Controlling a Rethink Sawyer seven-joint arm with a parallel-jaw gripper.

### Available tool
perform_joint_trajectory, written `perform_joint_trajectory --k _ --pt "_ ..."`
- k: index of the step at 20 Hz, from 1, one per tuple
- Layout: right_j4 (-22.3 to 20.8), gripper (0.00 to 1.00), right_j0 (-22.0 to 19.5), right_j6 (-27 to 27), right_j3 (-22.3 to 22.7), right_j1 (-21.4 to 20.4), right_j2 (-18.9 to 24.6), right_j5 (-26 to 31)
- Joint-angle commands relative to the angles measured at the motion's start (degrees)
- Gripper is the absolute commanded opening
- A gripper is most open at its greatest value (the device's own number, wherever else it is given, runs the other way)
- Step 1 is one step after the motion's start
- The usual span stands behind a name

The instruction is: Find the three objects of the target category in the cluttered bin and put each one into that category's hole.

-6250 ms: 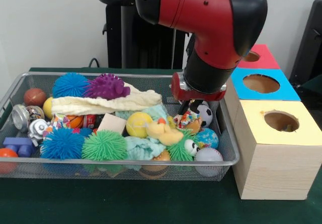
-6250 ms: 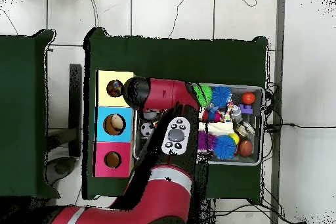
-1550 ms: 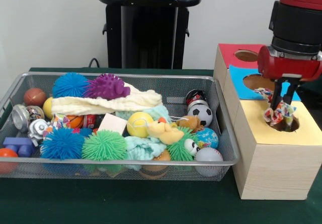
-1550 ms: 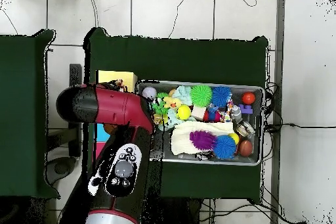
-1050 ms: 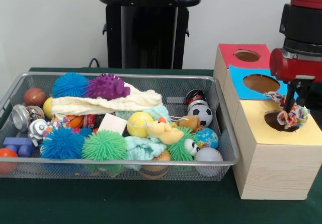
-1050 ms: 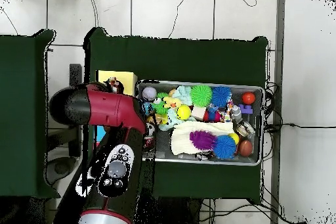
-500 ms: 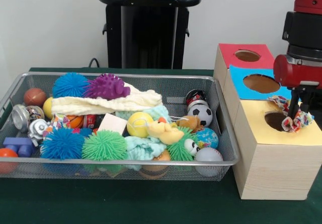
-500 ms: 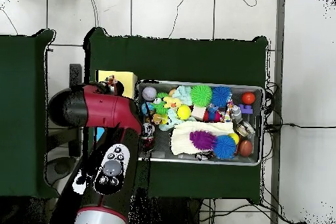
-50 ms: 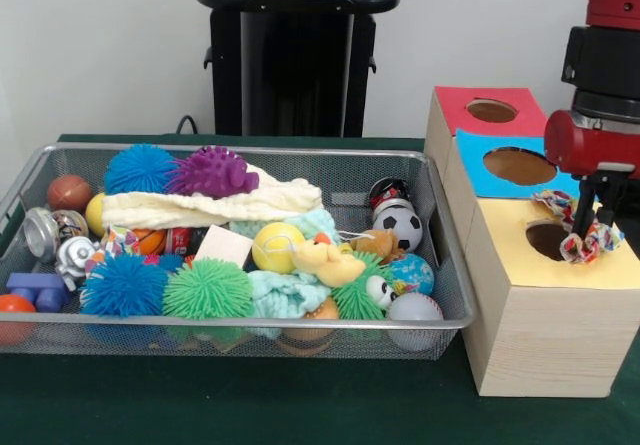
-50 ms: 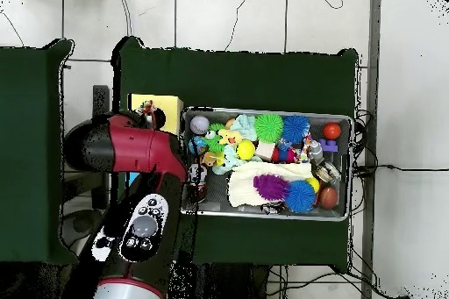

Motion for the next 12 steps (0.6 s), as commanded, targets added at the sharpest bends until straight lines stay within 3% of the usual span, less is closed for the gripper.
perform_joint_trajectory --k 1,7,12 --pt "-0.55 0.00 0.20 14.68 6.35 4.33 1.56 -2.34" --pt "-1.74 0.00 0.86 13.51 4.89 5.07 -1.78 0.53" --pt "-2.63 0.00 -0.06 11.52 5.79 4.86 -2.01 0.08"
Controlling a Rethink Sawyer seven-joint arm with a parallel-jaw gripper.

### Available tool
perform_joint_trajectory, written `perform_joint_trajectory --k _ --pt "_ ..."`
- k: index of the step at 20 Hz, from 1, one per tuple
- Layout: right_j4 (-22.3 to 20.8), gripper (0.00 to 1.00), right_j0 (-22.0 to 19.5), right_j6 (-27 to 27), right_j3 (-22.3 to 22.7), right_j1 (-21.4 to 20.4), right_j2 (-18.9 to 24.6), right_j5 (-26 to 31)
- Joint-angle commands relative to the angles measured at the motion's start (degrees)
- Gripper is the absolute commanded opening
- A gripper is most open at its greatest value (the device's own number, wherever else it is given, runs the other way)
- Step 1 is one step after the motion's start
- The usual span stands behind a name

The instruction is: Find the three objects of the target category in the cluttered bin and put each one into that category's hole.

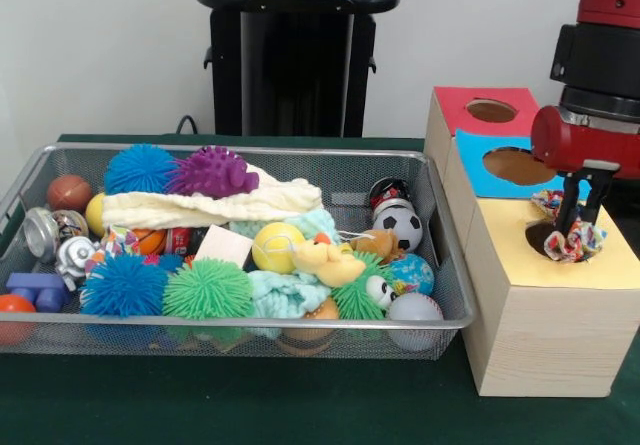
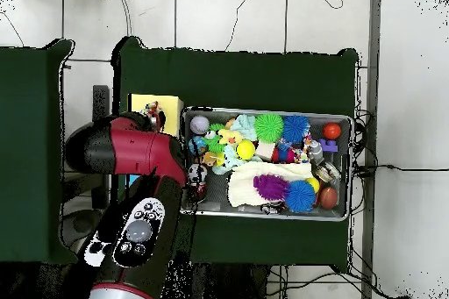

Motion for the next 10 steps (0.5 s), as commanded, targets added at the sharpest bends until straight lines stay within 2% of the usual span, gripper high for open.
perform_joint_trajectory --k 1,10 --pt "-2.94 0.00 -1.69 11.03 6.52 3.72 1.26 0.04" --pt "-2.12 0.00 -3.24 11.83 9.67 5.51 4.96 -5.32"
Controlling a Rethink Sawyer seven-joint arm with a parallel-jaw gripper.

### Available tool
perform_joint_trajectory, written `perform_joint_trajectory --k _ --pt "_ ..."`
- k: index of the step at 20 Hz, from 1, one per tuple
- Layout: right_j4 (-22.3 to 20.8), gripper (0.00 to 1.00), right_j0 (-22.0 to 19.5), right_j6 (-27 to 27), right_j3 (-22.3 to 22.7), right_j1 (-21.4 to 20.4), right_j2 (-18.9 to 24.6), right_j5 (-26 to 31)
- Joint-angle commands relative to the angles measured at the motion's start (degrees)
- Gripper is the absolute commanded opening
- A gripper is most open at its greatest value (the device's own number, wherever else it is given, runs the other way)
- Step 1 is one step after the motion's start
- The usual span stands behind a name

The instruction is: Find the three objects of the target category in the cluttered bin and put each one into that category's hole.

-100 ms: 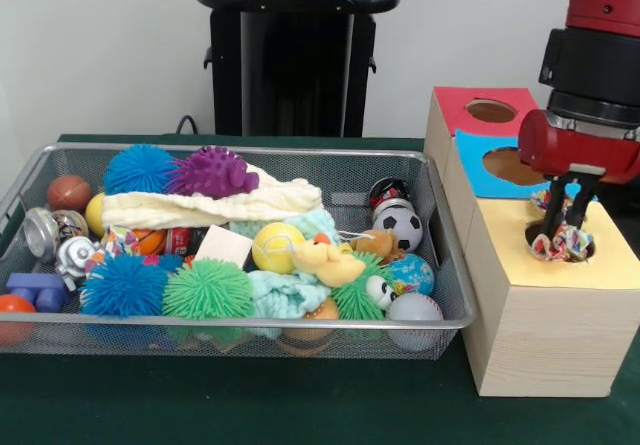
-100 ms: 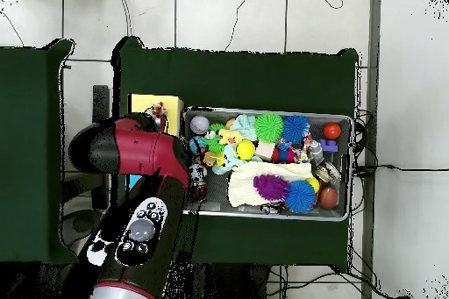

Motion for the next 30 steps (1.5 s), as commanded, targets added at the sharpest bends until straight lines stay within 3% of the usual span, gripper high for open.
perform_joint_trajectory --k 1,7,14,23,30 --pt "-1.97 0.00 -3.39 11.96 9.76 5.03 6.20 -4.97" --pt "-1.63 0.00 -6.03 12.35 11.45 5.81 10.71 -10.39" --pt "-1.48 0.00 -6.41 12.48 9.92 9.56 11.44 -13.59" --pt "-2.29 0.00 -8.70 12.93 11.68 9.80 14.77 -18.99" --pt "-1.94 0.00 -8.53 12.53 11.58 10.45 14.55 -19.14"
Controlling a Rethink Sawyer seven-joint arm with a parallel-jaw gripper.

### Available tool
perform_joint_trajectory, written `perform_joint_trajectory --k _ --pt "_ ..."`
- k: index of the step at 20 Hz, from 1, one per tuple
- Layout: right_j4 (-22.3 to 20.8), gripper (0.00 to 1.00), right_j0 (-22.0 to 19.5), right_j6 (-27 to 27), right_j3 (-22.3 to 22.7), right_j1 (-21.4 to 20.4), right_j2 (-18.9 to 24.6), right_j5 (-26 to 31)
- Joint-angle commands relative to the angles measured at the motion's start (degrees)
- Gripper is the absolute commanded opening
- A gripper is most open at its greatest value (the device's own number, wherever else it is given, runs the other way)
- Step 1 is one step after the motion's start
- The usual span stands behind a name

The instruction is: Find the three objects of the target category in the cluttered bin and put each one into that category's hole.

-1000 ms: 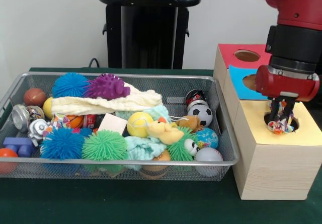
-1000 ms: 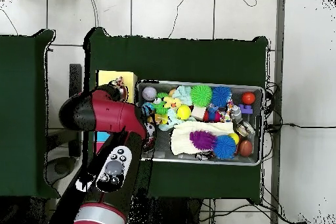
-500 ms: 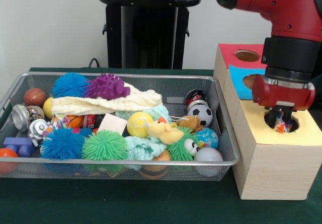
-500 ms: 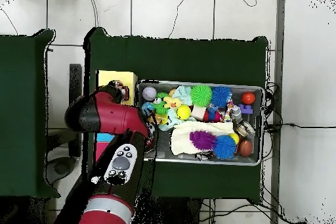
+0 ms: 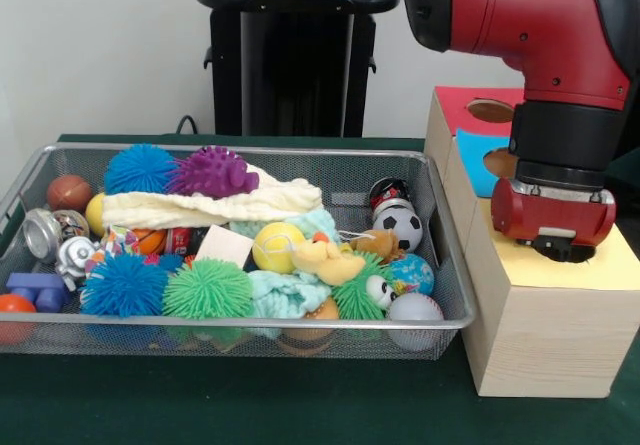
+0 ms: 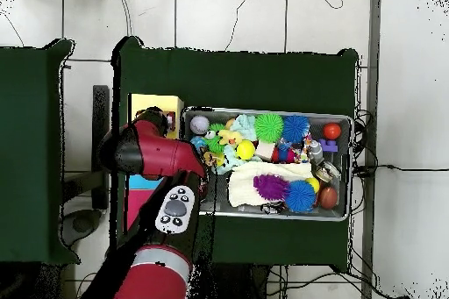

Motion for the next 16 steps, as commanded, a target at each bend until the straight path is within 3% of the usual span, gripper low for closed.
perform_joint_trajectory --k 1,6,9,16 --pt "-1.64 0.00 -2.53 12.55 7.86 7.57 6.21 -1.77" --pt "2.01 0.00 0.38 14.16 5.92 8.24 3.14 3.52" --pt "5.34 0.00 3.98 16.14 2.39 9.59 -1.49 11.23" --pt "7.71 0.00 7.80 18.85 -6.25 13.23 -8.60 27.30"
